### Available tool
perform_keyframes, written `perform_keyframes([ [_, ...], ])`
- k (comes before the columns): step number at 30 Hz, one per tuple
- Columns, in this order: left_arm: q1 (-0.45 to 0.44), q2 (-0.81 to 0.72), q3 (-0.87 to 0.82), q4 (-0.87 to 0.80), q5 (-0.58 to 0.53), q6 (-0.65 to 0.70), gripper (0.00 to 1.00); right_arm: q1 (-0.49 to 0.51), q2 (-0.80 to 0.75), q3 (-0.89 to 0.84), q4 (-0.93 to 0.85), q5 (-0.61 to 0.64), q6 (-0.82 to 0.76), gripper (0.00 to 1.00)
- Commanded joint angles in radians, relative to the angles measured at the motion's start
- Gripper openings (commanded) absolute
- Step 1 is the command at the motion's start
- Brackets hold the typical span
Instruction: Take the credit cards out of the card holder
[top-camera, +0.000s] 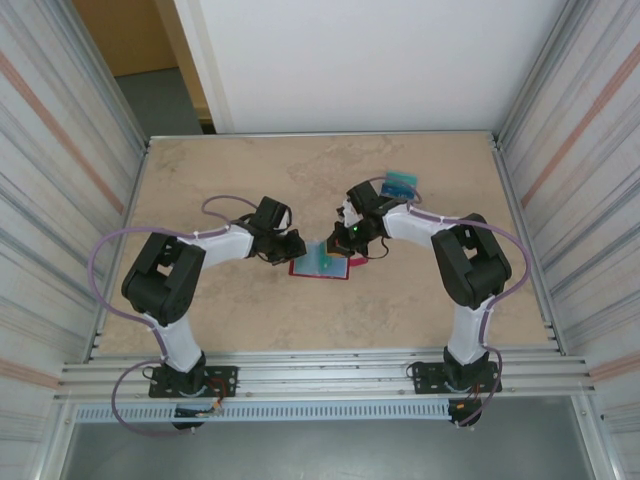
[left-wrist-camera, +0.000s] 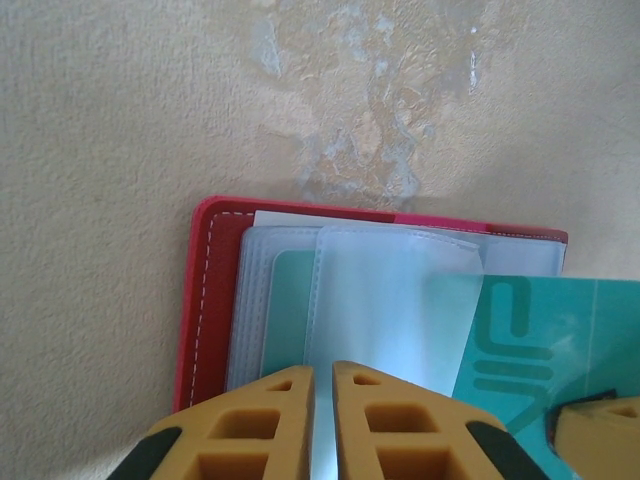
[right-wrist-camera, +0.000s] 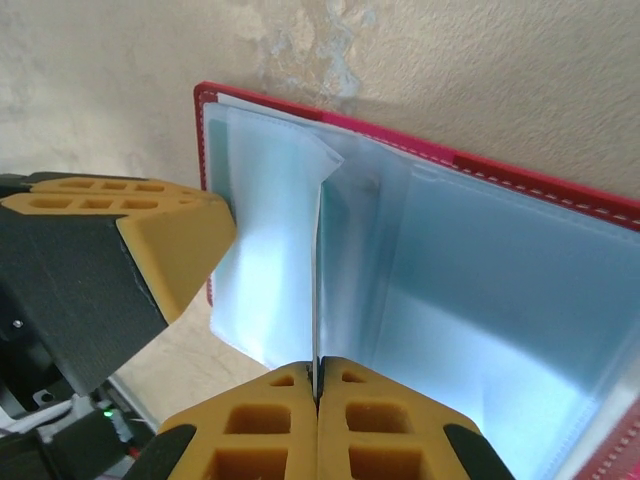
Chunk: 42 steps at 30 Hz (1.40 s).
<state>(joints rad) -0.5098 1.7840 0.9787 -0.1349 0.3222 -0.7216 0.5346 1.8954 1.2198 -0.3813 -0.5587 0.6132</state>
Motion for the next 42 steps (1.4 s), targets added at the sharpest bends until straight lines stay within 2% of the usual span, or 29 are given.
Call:
perform_keyframes([
  [1, 0.013, -0.008, -0.026, -0.03, -0.002, -0.001, 0.13, -0.015, -0.063, 0.044, -0.137, 0.076, -0.119, 0.01],
  [8, 0.021, -0.027, -0.019, -0.04, 0.006, 0.019, 0.15, -0.087, -0.123, 0.143, -0.284, 0.164, -0.265, 0.0],
  [19, 0.012, -0.097, -0.002, -0.04, 0.021, 0.027, 0.36, -0.312, -0.144, 0.323, -0.392, 0.337, -0.453, 0.0],
  [22, 0.007, -0.118, 0.003, -0.042, 0.02, 0.024, 0.39, -0.365, -0.157, 0.322, -0.352, 0.351, -0.501, 0.0],
  [25, 0.005, -0.137, 0.008, -0.046, 0.021, 0.025, 0.4, -0.41, -0.15, 0.312, -0.312, 0.311, -0.592, 0.0],
  [30, 0.005, -0.172, 0.006, -0.052, 0.007, 0.029, 0.42, -0.412, -0.155, 0.269, -0.182, 0.409, -0.767, 0.0],
  [37, 0.007, -0.214, -0.007, -0.058, -0.038, 0.03, 0.44, -0.433, -0.156, 0.218, 0.021, 0.387, -0.977, 0.0],
  [42, 0.009, -0.238, -0.019, -0.061, -0.064, 0.03, 0.56, -0.459, -0.075, 0.302, 0.019, 0.365, -1.07, 0.0],
])
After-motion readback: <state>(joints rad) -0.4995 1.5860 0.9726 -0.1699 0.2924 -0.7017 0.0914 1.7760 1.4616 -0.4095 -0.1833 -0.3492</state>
